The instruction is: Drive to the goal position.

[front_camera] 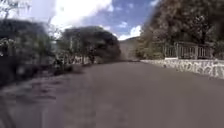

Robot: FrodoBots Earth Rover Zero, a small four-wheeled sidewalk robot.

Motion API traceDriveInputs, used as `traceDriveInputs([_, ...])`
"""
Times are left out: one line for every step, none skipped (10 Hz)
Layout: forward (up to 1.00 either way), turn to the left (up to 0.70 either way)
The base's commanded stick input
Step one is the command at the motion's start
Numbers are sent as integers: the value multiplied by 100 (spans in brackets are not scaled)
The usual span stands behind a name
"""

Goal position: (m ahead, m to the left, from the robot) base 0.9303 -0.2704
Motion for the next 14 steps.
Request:
traceDriveInputs([70, 0])
traceDriveInputs([70, 0])
traceDriveInputs([70, 0])
traceDriveInputs([70, 0])
traceDriveInputs([70, 0])
traceDriveInputs([70, 0])
traceDriveInputs([70, 0])
traceDriveInputs([70, 0])
traceDriveInputs([70, 0])
traceDriveInputs([70, 0])
traceDriveInputs([70, 0])
traceDriveInputs([70, 0])
traceDriveInputs([70, 0])
traceDriveInputs([70, 0])
